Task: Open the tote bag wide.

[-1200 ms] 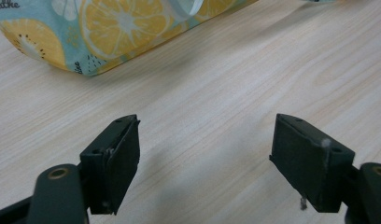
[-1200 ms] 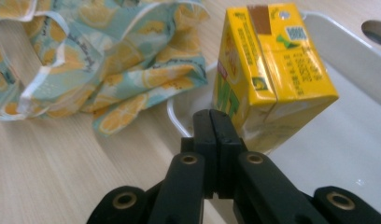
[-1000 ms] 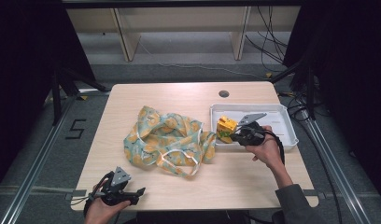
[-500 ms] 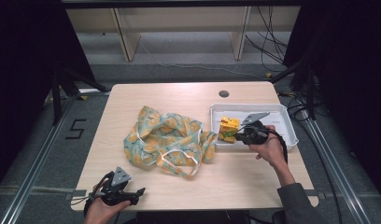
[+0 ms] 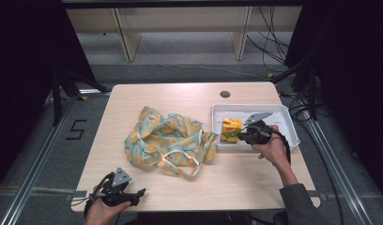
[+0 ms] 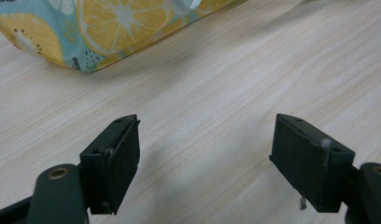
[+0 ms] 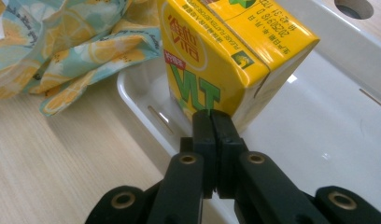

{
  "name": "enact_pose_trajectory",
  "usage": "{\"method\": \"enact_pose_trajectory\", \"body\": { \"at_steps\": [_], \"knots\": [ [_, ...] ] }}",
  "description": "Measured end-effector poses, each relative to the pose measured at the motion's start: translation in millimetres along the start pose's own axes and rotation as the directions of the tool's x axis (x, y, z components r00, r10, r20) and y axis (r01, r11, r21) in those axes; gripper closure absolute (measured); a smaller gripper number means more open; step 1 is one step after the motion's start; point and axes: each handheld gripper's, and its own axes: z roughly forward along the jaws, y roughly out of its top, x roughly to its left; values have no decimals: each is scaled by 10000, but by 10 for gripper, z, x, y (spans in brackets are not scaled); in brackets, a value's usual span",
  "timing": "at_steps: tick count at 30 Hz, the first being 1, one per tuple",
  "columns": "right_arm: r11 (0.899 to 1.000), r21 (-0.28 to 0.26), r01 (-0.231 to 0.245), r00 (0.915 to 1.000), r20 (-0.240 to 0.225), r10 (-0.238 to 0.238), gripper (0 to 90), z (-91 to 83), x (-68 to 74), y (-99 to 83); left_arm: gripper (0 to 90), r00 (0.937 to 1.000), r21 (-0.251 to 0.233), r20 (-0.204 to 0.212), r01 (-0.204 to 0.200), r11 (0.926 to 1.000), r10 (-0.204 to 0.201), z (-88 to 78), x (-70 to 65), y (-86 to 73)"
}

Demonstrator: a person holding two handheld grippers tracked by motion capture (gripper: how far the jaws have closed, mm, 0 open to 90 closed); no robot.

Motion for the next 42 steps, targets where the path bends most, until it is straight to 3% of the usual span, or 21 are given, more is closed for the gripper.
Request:
{"method": "enact_pose_trajectory", "body": {
  "at_steps": [1,2,5,6,15,18,19,20,21,23,29,32,33,34,37,38,39,42],
  "knots": [
    [9995,279,-135,9995,-292,143,892,-18,2,-1,234,10000,30,28,-62,10000,62,-5,3,2],
    [10000,2,39,10000,-11,-39,893,1,-2,-10,234,10000,5,15,-63,10000,63,-3,0,4],
    [9988,306,-386,9992,-85,389,893,-26,9,-9,234,9999,47,22,-109,9999,109,-2,-1,11],
    [9992,47,-389,9992,2,389,893,-5,10,-20,234,10000,24,-10,-79,10000,79,5,-1,12],
    [9985,287,-474,9988,-93,477,874,-43,-18,-31,234,10000,39,2,31,10000,-31,6,7,7],
    [9961,322,-817,9966,-33,818,771,-43,35,-35,234,9999,94,29,-136,9999,136,-15,10,11],
    [9970,495,-591,9981,-154,600,737,-62,39,-24,234,9999,83,28,-158,9998,158,-17,12,13],
    [9959,314,-854,9963,57,852,706,-57,95,-30,233,9999,57,25,-120,9999,119,-19,12,13],
    [9983,293,-506,9986,-127,510,677,-64,109,-17,234,10000,31,34,-11,10000,11,-12,11,11],
    [9995,84,-298,9994,-196,299,587,-77,179,15,233,9999,46,5,-106,9999,106,-10,18,11],
    [9980,-461,-431,9980,-489,408,418,-168,386,134,233,9999,25,-34,-162,9999,162,-17,22,17],
    [9950,-835,-557,9956,-794,490,381,-183,457,146,232,10000,-72,-29,12,10000,-12,2,5,20],
    [9940,-930,-583,9958,-755,514,374,-182,485,138,233,10000,-111,-82,-30,9999,29,4,1,21],
    [9963,-683,-529,9948,-911,466,370,-210,493,145,232,9996,18,20,-276,9996,276,-10,13,26],
    [9939,-874,-672,9948,-817,601,350,-215,575,128,232,10000,-106,-18,14,9999,-14,4,6,20],
    [9909,-990,-909,9936,-763,835,344,-205,621,115,232,9997,52,-11,-230,9997,230,-13,22,26],
    [9941,-894,-616,9947,-880,537,342,-210,607,113,232,9998,32,-8,-222,9997,222,-12,21,25],
    [9932,-1010,-579,9945,-929,485,334,-182,655,78,232,10000,-51,20,-47,10000,47,-4,9,23]
  ]
}}
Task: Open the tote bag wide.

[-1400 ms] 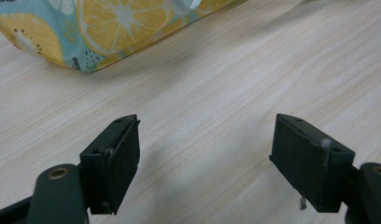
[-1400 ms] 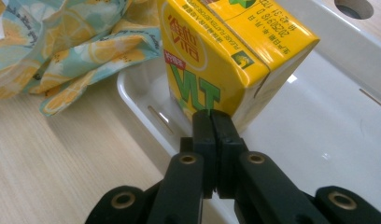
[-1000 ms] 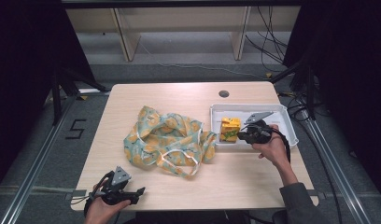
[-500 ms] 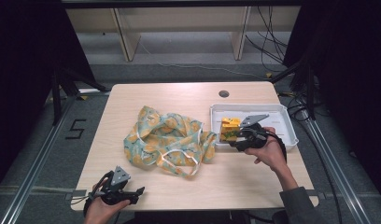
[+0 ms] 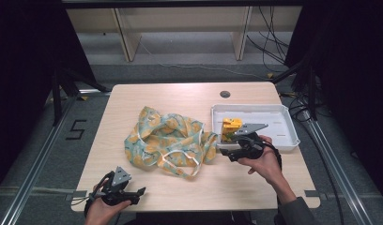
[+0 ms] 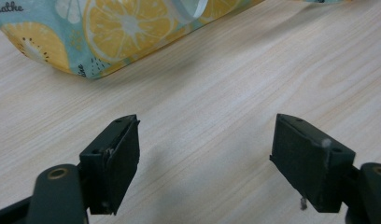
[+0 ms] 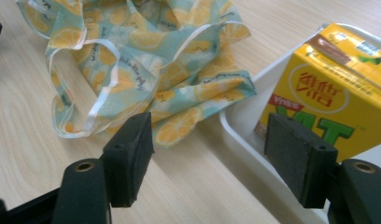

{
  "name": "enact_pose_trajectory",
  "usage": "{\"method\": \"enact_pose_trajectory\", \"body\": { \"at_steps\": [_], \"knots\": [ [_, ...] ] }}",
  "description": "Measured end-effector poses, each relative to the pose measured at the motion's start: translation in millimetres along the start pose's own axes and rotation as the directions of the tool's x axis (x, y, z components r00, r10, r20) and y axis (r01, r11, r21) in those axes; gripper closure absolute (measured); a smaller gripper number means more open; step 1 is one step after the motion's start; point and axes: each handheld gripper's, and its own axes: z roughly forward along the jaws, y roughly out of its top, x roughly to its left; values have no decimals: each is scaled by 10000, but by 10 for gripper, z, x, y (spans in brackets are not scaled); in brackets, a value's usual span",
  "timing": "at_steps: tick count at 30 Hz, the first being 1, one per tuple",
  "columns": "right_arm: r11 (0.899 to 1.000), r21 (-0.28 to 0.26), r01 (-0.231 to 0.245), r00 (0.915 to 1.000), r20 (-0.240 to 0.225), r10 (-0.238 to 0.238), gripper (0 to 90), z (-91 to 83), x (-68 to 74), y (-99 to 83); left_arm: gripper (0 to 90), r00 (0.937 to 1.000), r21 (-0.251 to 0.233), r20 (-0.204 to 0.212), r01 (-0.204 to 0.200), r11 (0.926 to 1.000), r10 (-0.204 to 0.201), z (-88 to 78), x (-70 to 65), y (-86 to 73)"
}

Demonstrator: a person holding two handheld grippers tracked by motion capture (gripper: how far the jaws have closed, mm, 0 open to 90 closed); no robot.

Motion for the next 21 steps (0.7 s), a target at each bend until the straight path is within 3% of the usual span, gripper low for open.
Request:
{"method": "enact_pose_trajectory", "body": {
  "at_steps": [3,9,21],
  "knots": [
    [9999,14,-109,9999,-26,109,331,19,49,-54,232,9999,-82,-66,85,9999,-86,8,-7,-2],
    [9998,7,-220,9996,-182,220,319,39,125,-170,232,9998,73,-8,-218,9997,219,-9,8,3],
    [9993,235,-278,9993,-231,284,291,40,223,-446,232,10000,-70,-95,0,10000,-1,13,-14,-2]
  ]
}}
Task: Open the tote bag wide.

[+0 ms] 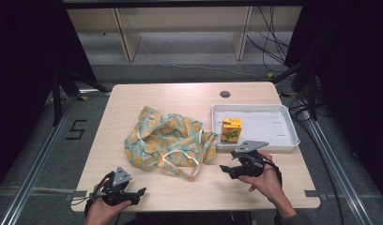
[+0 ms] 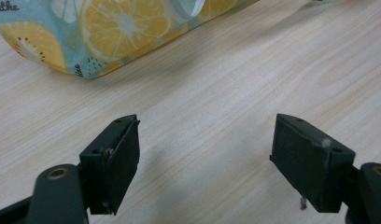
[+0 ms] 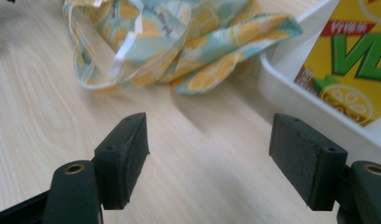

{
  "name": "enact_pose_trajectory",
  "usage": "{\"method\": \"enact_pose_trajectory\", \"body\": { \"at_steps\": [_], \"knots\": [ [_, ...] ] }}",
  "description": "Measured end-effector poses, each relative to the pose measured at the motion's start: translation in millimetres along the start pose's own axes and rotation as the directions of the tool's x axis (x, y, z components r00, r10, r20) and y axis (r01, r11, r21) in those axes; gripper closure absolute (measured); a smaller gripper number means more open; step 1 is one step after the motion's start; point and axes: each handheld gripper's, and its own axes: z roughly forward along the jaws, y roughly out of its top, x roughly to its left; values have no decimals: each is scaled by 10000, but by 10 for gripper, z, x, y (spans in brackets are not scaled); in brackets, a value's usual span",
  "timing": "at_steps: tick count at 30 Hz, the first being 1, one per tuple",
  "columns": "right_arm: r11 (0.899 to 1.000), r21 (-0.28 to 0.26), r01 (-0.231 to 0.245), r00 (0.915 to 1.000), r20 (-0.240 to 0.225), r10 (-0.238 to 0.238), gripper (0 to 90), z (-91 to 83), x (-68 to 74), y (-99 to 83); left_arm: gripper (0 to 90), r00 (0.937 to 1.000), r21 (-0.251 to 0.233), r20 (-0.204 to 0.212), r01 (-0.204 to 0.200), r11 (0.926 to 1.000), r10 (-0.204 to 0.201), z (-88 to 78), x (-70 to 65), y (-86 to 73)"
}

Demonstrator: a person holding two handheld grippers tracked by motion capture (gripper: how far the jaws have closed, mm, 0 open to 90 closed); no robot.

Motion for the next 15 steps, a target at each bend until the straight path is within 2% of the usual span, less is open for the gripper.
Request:
{"method": "enact_pose_trajectory", "body": {
  "at_steps": [2,3,7,10,11,15],
  "knots": [
    [9999,130,36,10000,-3,-36,287,-4,15,-40,232,10000,-1,-4,-3,10000,3,0,0,0],
    [10000,22,16,9999,116,-16,284,3,23,-64,232,10000,-5,-6,13,10000,-13,0,0,0],
    [9998,184,27,10000,-20,-27,272,-19,21,-128,232,10000,-2,-9,4,10000,-4,-1,1,0],
    [9998,150,-122,9999,120,120,264,-16,35,-189,232,10000,4,-14,26,10000,-26,1,-1,-1],
    [9992,388,-117,9999,70,114,264,-36,36,-201,232,10000,5,-13,21,10000,-21,1,-1,-1],
    [9994,244,-236,9997,56,235,257,-27,58,-282,232,10000,3,-22,-17,10000,17,1,1,-1]
  ]
}}
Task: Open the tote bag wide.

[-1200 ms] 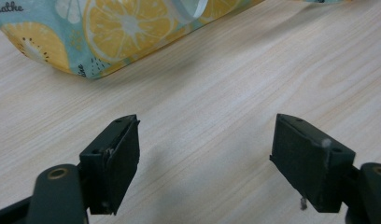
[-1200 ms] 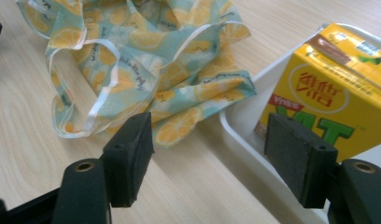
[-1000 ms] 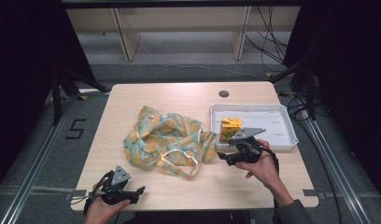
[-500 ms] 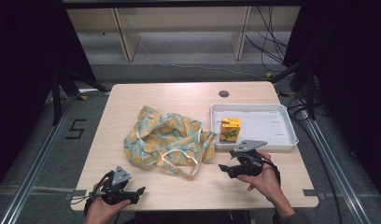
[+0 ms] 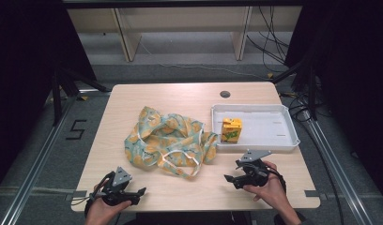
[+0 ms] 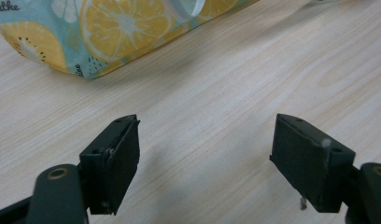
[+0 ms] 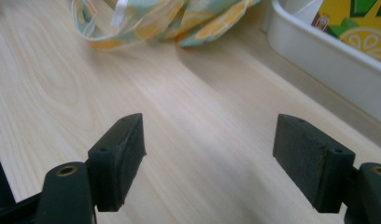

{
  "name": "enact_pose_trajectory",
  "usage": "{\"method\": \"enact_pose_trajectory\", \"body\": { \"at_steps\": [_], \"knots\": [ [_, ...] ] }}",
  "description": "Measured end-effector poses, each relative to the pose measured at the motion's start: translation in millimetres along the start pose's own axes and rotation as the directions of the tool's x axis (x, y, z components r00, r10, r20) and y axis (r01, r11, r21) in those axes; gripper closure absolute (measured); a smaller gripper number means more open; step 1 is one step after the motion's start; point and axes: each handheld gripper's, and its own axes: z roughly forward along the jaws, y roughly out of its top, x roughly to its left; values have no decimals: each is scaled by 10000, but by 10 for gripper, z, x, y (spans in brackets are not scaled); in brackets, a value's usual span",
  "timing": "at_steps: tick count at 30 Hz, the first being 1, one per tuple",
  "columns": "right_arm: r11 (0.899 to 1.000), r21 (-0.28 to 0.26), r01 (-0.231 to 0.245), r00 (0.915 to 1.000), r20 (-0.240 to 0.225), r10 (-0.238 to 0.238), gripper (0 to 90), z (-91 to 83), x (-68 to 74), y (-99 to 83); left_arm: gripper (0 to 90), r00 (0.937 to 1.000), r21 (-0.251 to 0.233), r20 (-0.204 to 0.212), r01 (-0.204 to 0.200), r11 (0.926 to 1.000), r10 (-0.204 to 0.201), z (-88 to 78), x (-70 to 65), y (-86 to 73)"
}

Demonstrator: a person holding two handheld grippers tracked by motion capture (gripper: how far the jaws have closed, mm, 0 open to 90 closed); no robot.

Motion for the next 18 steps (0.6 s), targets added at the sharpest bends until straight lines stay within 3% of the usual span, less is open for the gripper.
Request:
{"method": "enact_pose_trajectory", "body": {
  "at_steps": [4,5,7,10,11,13,14,18],
  "knots": [
    [9990,427,99,9999,31,-100,248,-46,-1,-59,232,9999,92,99,-142,9999,141,-11,6,1],
    [10000,65,24,9999,107,-25,246,-27,10,-89,232,9998,99,102,-176,9998,175,-12,8,2],
    [9997,206,149,9999,-15,-149,243,-46,2,-120,232,10000,-12,24,27,10000,-27,1,-2,-1],
    [9998,182,127,9996,266,-132,228,-65,-1,-161,232,10000,-2,23,-13,10000,13,3,1,-2],
    [9999,166,11,10000,95,-13,228,-72,1,-168,232,9999,40,76,-77,10000,76,-3,3,-1],
    [9989,466,-27,9998,208,17,223,-99,4,-182,232,9999,103,82,-146,9998,145,-5,8,1],
    [9996,238,-155,9995,284,149,222,-78,9,-197,232,10000,16,19,-27,10000,27,5,0,-1],
    [9993,230,280,9993,247,-286,223,-69,-12,-207,232,10000,50,18,-32,10000,32,7,-4,-2]
  ]
}}
